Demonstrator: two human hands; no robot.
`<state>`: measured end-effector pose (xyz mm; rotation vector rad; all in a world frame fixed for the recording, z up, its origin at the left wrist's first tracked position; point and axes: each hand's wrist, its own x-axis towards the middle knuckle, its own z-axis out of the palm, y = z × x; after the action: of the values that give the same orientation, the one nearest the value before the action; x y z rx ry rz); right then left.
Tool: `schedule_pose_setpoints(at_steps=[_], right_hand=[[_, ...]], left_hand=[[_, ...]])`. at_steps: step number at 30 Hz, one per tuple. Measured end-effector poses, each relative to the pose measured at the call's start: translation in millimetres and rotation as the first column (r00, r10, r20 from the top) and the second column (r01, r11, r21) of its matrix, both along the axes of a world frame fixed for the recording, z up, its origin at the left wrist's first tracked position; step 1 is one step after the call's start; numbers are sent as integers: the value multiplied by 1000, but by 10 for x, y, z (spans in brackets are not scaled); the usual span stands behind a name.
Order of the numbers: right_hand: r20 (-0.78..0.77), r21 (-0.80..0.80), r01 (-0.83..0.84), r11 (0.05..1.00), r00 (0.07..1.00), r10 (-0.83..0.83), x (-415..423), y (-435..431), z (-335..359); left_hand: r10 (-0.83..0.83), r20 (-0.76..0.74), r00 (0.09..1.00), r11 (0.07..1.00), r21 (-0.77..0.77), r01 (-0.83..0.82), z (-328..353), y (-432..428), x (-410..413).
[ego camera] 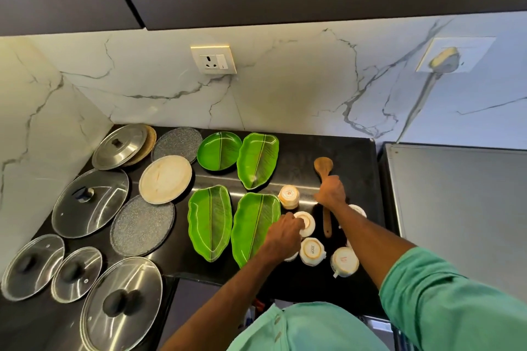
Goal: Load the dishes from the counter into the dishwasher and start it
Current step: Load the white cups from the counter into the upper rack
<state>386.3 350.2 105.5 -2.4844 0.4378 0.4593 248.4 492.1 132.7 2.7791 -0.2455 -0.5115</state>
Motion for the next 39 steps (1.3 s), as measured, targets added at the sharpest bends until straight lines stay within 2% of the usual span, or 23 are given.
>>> schedule_pose_setpoints(at_steps=[4, 10, 13, 17, 22, 28, 31, 36, 39], right_hand=[[6, 240, 148, 960, 988, -153, 235, -51, 252], [-41, 522, 356, 775, 918, -395, 232, -217, 475], [-74, 672, 378, 637, 890, -449, -121, -287, 645], [-26, 782, 296, 549, 895, -445, -733, -417, 810], [58, 826, 194, 529, 905, -422, -1503, -630, 932], [177, 749, 263, 608, 805, -566, -2315, -929, 774], [236, 698, 318, 641, 743, -626, -2832, -1014, 792], [198, 719, 421, 553, 638, -744, -3855, -1115, 712], [196, 737, 430, 521, 602, -774, -4404, -1160, 777]], left_hand=[[8, 12, 1000, 1000, 4, -8, 79, -9, 107], [159, 180, 971, 966, -229, -116, 97, 0, 233], [236, 141, 961, 922, -344, -176, 287, -81, 301], [257, 85, 963, 871, -452, -192, 432, -207, 267], [203, -6, 979, 787, -594, -166, 551, -398, 9], [28, -46, 999, 781, -623, -51, 637, -730, -440], [-78, -59, 995, 744, -668, 19, 633, -936, -773], [-180, -210, 961, 691, -722, -29, 561, -1315, -1352], [-250, -202, 947, 683, -730, 25, 566, -1627, -1722]])
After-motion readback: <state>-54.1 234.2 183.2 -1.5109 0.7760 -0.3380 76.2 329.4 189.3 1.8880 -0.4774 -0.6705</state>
